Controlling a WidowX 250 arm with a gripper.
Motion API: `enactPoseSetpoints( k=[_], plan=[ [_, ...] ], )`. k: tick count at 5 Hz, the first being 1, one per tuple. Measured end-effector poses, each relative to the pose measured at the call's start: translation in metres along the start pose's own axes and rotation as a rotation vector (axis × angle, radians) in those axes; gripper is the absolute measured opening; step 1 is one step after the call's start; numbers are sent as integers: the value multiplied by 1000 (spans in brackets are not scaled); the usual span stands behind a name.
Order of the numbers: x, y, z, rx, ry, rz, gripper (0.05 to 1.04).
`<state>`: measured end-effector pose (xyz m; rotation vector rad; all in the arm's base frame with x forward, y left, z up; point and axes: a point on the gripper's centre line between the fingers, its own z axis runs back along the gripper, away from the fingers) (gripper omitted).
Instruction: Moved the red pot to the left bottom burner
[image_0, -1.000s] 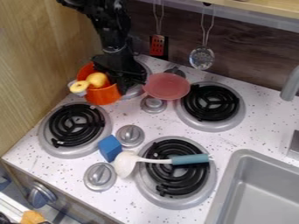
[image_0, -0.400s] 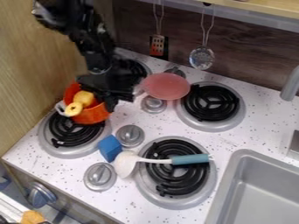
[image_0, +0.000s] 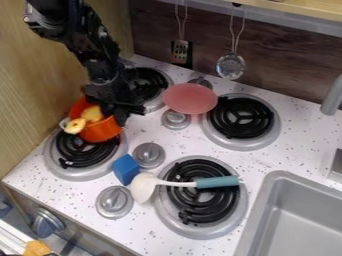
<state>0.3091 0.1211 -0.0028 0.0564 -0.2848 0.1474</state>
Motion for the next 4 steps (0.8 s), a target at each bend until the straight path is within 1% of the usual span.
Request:
enactPoseSetpoints(
  k=[1, 2, 3, 4],
  plan=[
    [2, 3, 0, -8, -17, -2, 558],
    [0, 4, 0, -5, -9, -4, 862],
    [-3, 4, 2, 0, 15, -1, 1007],
    [-2, 5, 21, 17, 37, 6, 1003]
  ],
)
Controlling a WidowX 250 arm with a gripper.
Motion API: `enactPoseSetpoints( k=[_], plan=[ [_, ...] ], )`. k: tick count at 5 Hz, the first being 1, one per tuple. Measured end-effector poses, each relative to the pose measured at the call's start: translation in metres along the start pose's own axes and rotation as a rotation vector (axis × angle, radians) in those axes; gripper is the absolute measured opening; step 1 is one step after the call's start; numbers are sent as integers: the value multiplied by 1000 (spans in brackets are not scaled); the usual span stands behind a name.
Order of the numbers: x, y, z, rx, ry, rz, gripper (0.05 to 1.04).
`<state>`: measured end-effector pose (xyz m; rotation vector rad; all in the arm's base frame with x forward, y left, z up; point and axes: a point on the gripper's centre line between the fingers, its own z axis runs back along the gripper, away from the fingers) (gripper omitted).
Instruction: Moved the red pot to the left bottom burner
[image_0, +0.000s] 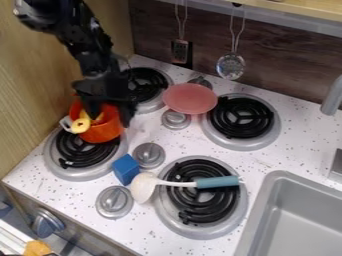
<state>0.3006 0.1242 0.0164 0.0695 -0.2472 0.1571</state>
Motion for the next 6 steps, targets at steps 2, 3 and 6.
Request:
enactPoseSetpoints(
  k=[2, 3, 6],
  plan=[
    [13, -14, 25, -72, 20, -64, 999],
    [19, -39, 27, -148, -15, -193, 999],
    [14, -102, 42, -177, -29, -225, 999]
  ],
)
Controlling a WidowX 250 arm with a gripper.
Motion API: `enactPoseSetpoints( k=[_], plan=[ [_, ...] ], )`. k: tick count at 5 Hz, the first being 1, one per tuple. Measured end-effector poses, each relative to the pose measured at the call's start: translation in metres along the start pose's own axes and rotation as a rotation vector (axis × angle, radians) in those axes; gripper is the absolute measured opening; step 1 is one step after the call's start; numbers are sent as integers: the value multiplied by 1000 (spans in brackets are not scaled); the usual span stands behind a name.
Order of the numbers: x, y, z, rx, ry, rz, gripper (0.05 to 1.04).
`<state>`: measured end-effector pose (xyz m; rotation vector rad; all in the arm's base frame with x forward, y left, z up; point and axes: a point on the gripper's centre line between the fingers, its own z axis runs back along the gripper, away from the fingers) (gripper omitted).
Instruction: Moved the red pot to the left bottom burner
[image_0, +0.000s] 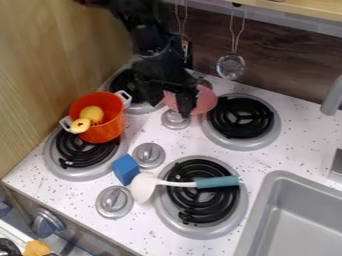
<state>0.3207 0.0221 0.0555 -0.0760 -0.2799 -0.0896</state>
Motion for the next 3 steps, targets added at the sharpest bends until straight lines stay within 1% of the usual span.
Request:
enactPoseSetpoints(
  k=[1, 2, 3],
  plan=[
    [-18, -15, 4, -6, 31, 80, 999],
    [-24, -37, 12, -9, 69, 116, 999],
    [-28, -50, 12, -3, 91, 150, 999]
  ],
)
